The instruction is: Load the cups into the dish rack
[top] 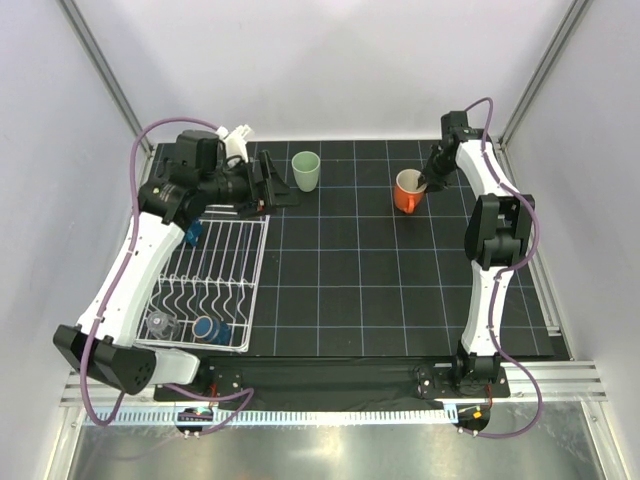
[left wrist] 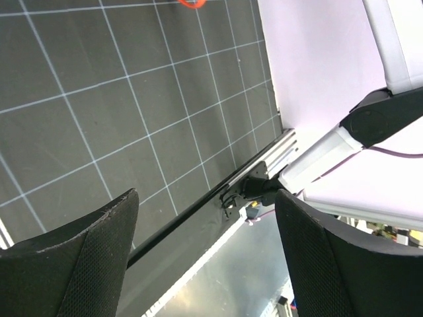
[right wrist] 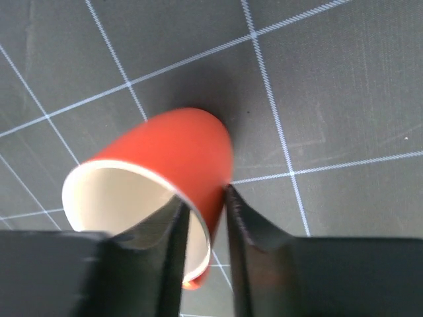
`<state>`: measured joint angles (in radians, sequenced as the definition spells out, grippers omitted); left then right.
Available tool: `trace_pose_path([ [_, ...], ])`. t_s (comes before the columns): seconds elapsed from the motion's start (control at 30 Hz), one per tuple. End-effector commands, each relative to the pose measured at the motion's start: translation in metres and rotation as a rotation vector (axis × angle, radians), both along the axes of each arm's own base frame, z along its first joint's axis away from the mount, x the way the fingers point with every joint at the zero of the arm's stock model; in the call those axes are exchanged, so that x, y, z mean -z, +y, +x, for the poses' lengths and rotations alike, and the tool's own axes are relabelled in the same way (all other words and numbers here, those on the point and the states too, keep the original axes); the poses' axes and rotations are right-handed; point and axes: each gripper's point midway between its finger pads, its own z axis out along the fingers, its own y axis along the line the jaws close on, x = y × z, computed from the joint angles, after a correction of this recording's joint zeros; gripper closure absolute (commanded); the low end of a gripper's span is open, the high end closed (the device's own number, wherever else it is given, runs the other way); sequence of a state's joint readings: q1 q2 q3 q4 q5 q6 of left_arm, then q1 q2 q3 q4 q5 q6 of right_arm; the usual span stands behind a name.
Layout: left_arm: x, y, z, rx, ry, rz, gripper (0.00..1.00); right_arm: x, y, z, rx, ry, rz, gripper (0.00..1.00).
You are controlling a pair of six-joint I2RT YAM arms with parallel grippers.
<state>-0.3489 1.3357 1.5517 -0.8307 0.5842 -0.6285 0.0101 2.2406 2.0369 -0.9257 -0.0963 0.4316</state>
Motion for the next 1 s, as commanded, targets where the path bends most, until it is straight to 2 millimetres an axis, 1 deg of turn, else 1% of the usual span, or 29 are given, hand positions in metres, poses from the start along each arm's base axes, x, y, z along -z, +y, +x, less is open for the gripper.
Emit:
trace_pose_path([
  [0.0,-0.016,-0.014,0.010,0.043,-0.025,-0.063,0.20,-0.017,0.009,0.019,-0.022,-0.087,0.040,0.78],
  [0.03,-0.016,-0.016,0.010,0.053,-0.013,-0.070,0.21,-0.012,0.009,0.018,-0.020,-0.076,0.040,0.82],
  [0.07,-0.014,-0.020,0.012,0.062,0.000,-0.075,0.23,-0.011,0.010,0.017,-0.022,-0.069,0.042,0.88],
  [0.13,-0.015,-0.026,0.011,0.078,0.003,-0.078,0.23,-0.010,0.008,0.014,-0.017,-0.056,0.038,0.96],
  [0.2,-0.018,-0.030,0.010,0.086,-0.005,-0.079,0.23,-0.024,0.010,0.014,-0.021,-0.092,0.049,0.96],
  [0.23,-0.019,-0.034,0.007,0.096,-0.013,-0.079,0.22,-0.028,0.012,0.013,-0.024,-0.101,0.056,0.96],
  [0.27,-0.020,-0.036,0.007,0.100,-0.016,-0.082,0.21,-0.047,0.013,0.013,-0.012,-0.139,0.073,0.96],
  [0.37,-0.026,-0.043,0.007,0.112,-0.032,-0.116,0.20,-0.087,0.034,0.010,-0.026,-0.200,0.190,0.96],
  [0.4,-0.026,-0.045,0.007,0.121,-0.030,-0.131,0.20,-0.119,0.040,0.007,-0.038,-0.265,0.236,0.96],
  [0.43,-0.032,-0.048,0.011,0.122,-0.049,-0.157,0.19,-0.134,0.054,0.000,-0.067,-0.283,0.312,0.96],
  [0.47,-0.035,-0.050,0.011,0.130,-0.057,-0.169,0.18,-0.155,0.065,0.001,-0.067,-0.335,0.380,0.96],
  [0.5,-0.038,-0.052,0.011,0.146,-0.061,-0.185,0.18,-0.192,0.073,-0.009,-0.084,-0.406,0.433,0.96],
  [0.53,-0.046,-0.056,0.013,0.164,-0.091,-0.211,0.17,-0.200,0.088,-0.021,-0.127,-0.401,0.517,0.96],
  [0.57,-0.049,-0.059,0.011,0.187,-0.081,-0.239,0.16,-0.237,0.096,-0.030,-0.137,-0.476,0.587,0.96],
  [0.6,-0.055,-0.061,0.010,0.197,-0.087,-0.260,0.16,-0.250,0.102,-0.037,-0.152,-0.494,0.634,0.96],
  [0.63,-0.057,-0.063,0.011,0.205,-0.095,-0.276,0.15,-0.253,0.109,-0.047,-0.164,-0.480,0.687,0.96],
  [0.67,-0.068,-0.066,0.012,0.212,-0.124,-0.313,0.14,-0.275,0.120,-0.054,-0.223,-0.535,0.762,0.96],
  [0.7,-0.074,-0.067,0.011,0.225,-0.144,-0.336,0.14,-0.287,0.127,-0.063,-0.215,-0.521,0.847,0.96],
  [0.73,-0.078,-0.067,0.011,0.224,-0.162,-0.353,0.12,-0.296,0.133,-0.078,-0.232,-0.522,0.898,0.96],
  [0.77,-0.087,-0.068,0.013,0.227,-0.202,-0.377,0.11,-0.305,0.140,-0.087,-0.264,-0.524,0.940,0.96],
  [0.8,-0.092,-0.069,0.012,0.226,-0.206,-0.393,0.10,-0.312,0.144,-0.092,-0.260,-0.527,0.992,0.96],
  [0.83,-0.095,-0.070,0.012,0.231,-0.210,-0.403,0.10,-0.327,0.152,-0.105,-0.294,-0.551,1.021,0.96],
  [0.87,-0.099,-0.072,0.012,0.239,-0.226,-0.414,0.09,-0.341,0.158,-0.112,-0.345,-0.602,1.050,0.96],
  [0.9,-0.100,-0.074,0.010,0.247,-0.218,-0.423,0.09,-0.348,0.163,-0.118,-0.359,-0.610,1.079,0.96],
  [0.93,-0.102,-0.076,0.009,0.255,-0.216,-0.430,0.09,-0.350,0.168,-0.126,-0.347,-0.586,1.120,0.96],
  [0.97,-0.101,-0.078,0.010,0.252,-0.207,-0.436,0.09,-0.358,0.178,-0.133,-0.385,-0.608,1.149,0.96],
])
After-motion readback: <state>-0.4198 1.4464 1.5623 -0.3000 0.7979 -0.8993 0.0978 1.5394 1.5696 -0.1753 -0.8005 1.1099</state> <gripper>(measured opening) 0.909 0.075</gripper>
